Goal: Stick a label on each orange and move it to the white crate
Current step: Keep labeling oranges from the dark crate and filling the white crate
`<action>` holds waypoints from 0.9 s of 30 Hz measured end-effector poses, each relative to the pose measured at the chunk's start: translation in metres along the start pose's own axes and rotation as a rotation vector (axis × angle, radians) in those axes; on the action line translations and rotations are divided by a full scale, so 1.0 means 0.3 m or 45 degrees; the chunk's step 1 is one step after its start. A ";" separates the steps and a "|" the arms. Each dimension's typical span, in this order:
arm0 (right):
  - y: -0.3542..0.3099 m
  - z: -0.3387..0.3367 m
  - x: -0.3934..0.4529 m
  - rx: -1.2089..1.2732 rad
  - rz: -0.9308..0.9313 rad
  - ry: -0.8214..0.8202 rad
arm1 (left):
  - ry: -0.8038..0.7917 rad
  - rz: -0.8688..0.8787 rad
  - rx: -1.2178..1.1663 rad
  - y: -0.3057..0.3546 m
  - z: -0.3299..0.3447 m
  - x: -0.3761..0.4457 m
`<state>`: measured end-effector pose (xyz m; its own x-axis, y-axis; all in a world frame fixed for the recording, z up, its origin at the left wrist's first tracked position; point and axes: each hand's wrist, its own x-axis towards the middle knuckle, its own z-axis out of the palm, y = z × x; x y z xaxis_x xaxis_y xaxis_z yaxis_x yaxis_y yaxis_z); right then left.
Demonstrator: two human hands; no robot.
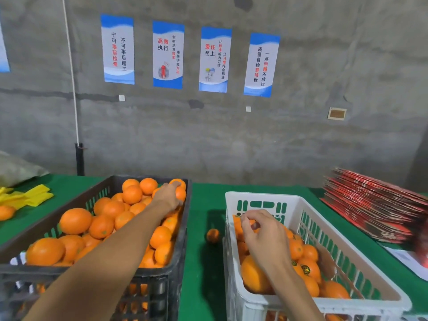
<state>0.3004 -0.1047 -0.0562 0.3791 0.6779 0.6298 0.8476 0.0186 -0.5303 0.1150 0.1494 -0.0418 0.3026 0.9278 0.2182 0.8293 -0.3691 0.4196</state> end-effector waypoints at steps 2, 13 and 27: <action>-0.004 -0.014 -0.008 0.034 -0.011 -0.004 | 0.034 0.024 -0.001 0.020 -0.029 -0.027; -0.168 -0.095 -0.150 0.141 -0.392 0.023 | 0.422 0.558 -0.366 0.183 -0.180 -0.614; 0.031 0.029 -0.718 0.610 -0.013 -0.408 | -0.127 -0.091 -1.334 -0.025 0.415 -1.192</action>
<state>0.2234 -0.2440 -0.2018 0.1770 0.8633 0.4727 0.5595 0.3069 -0.7699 0.0592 -0.1728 -0.2326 0.3461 0.9318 0.1095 0.0406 -0.1315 0.9905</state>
